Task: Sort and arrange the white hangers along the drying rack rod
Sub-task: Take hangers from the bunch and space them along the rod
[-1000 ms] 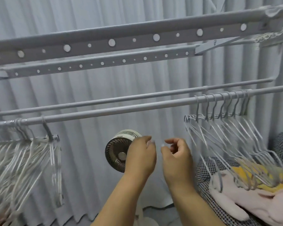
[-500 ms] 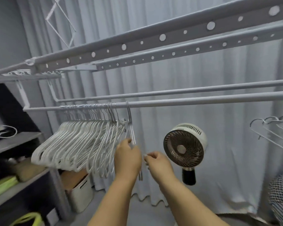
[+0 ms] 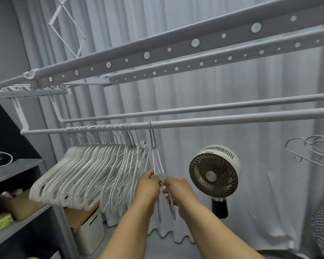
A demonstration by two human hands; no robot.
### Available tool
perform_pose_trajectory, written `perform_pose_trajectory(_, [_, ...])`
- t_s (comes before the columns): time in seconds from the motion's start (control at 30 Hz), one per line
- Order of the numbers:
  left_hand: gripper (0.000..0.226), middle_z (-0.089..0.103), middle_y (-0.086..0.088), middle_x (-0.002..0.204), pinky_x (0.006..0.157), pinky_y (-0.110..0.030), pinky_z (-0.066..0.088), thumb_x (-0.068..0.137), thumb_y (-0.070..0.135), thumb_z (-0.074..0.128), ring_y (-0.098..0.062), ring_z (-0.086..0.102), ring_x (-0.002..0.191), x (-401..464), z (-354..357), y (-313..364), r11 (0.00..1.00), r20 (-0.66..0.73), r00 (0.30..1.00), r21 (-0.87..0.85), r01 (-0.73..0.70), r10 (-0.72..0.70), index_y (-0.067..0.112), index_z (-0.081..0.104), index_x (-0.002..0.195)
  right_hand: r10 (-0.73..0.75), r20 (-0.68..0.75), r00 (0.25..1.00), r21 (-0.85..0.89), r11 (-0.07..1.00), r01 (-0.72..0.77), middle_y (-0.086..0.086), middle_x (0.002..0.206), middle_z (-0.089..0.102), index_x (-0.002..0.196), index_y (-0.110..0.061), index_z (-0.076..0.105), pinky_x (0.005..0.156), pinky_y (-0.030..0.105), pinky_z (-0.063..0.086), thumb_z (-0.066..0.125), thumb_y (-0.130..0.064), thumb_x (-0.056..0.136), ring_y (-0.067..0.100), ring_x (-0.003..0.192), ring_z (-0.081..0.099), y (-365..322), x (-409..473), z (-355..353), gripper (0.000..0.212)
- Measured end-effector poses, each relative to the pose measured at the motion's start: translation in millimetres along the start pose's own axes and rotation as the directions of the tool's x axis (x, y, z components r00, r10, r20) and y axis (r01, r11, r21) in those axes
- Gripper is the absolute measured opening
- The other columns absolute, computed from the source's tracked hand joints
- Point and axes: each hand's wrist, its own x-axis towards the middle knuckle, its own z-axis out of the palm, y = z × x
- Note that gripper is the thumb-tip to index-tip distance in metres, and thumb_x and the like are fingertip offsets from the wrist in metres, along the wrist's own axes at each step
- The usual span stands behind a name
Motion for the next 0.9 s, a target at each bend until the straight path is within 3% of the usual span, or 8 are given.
perform_pose_trajectory(0.1, [0.033, 0.06, -0.016, 0.079, 0.054, -0.026, 0.036, 0.094, 0.0, 0.039, -0.017, 0.044, 0.057, 1.5, 3.2, 3.0, 0.999, -0.041, 0.998, 0.027, -0.047, 0.048, 0.017, 0.061, 0.111, 0.029, -0.023, 0.999, 0.1, 0.995, -0.026, 0.012, 0.067, 0.052, 0.086, -0.001, 0.057, 0.045, 0.021, 0.024, 0.043, -0.003, 0.08, 0.017, 0.041, 0.033, -5.9, -0.5, -8.6, 0.016])
perform_pose_trajectory(0.23, [0.039, 0.051, -0.002, 0.052, 0.052, -0.026, 0.035, 0.09, -0.008, 0.036, -0.015, 0.04, 0.048, -6.8, 14.2, 10.2, 0.997, -0.013, 0.998, 0.035, -0.064, 0.064, 0.018, 0.05, 0.066, 0.01, -0.024, 1.0, 0.131, 0.991, -0.007, 0.006, 0.06, 0.05, 0.093, -0.005, 0.063, 0.042, 0.017, 0.021, 0.046, -0.007, 0.088, 0.013, 0.04, 0.029, -9.1, -2.5, -17.8, 0.018])
perform_pose_trajectory(0.3, [0.045, 0.063, -0.015, 0.071, 0.054, -0.027, 0.038, 0.091, -0.009, 0.036, -0.015, 0.043, 0.052, -11.7, 22.7, 13.5, 0.998, 0.022, 0.998, -0.009, -0.062, 0.062, 0.027, 0.061, 0.099, -0.012, -0.053, 0.999, 0.122, 0.992, 0.019, 0.005, 0.061, 0.051, 0.099, -0.007, 0.065, 0.039, 0.017, 0.023, 0.045, -0.005, 0.088, 0.011, 0.038, 0.03, -6.9, -4.0, -24.8, 0.023])
perform_pose_trajectory(0.37, [0.061, 0.064, -0.024, 0.093, 0.054, -0.028, 0.039, 0.093, -0.007, 0.036, -0.016, 0.045, 0.056, -13.4, 30.8, 13.3, 0.998, 0.05, 0.998, -0.032, -0.045, 0.047, 0.022, 0.037, 0.146, -0.035, -0.076, 0.996, 0.119, 0.992, 0.044, 0.006, 0.064, 0.053, 0.106, -0.012, 0.065, 0.037, 0.018, 0.025, 0.042, -0.002, 0.086, 0.01, 0.038, 0.031, -3.4, -6.7, -35.0, 0.032])
perform_pose_trajectory(0.47, [0.065, 0.058, -0.013, 0.075, 0.058, -0.028, 0.042, 0.095, -0.003, 0.035, -0.016, 0.046, 0.059, -20.1, 44.3, 14.6, 0.997, 0.089, 0.993, 0.001, -0.073, 0.073, 0.023, 0.022, 0.153, -0.084, -0.121, 0.989, 0.114, 0.989, 0.098, 0.007, 0.069, 0.058, 0.113, -0.019, 0.061, 0.037, 0.019, 0.027, 0.046, -0.004, 0.087, 0.009, 0.039, 0.034, 1.1, -15.0, -53.3, 0.034])
perform_pose_trajectory(0.63, [0.067, 0.061, -0.024, 0.098, 0.068, -0.032, 0.046, 0.09, -0.006, 0.037, -0.019, 0.05, 0.068, -44.2, 77.8, 24.4, 0.993, 0.162, 0.98, -0.019, -0.113, 0.115, 0.019, 0.027, 0.152, -0.148, -0.195, 0.97, 0.076, 0.983, 0.165, 0.011, 0.082, 0.067, 0.12, -0.025, 0.061, 0.037, 0.019, 0.031, 0.054, -0.004, 0.086, 0.012, 0.045, 0.044, 4.6, -28.2, -91.2, 0.041])
perform_pose_trajectory(0.8, [0.054, 0.057, 0.0, 0.055, 0.047, -0.019, 0.04, 0.087, -0.01, 0.038, -0.014, 0.048, 0.051, -74.3, 115.9, 37.7, 0.975, 0.216, 0.952, -0.1, -0.198, 0.215, 0.04, 0.057, 0.086, -0.178, -0.267, 0.947, 0.062, 0.978, 0.202, 0.003, 0.092, 0.074, 0.12, -0.027, 0.065, 0.069, 0.042, 0.058, 0.051, 0.001, 0.079, 0.03, 0.079, 0.07, 7.5, -45.0, -133.3, 0.052])
perform_pose_trajectory(0.9, [0.053, 0.059, -0.001, 0.054, 0.048, -0.021, 0.042, 0.083, -0.008, 0.04, -0.014, 0.05, 0.052, -86.3, 136.1, 40.5, 0.968, 0.263, 0.933, -0.105, -0.226, 0.246, 0.035, 0.069, 0.091, -0.186, -0.305, 0.934, 0.061, 0.975, 0.214, 0.0, 0.07, 0.072, 0.102, -0.031, 0.069, 0.054, 0.03, 0.049, 0.049, 0.005, 0.081, 0.013, 0.055, 0.065, 1.1, -65.3, -160.3, 0.046])
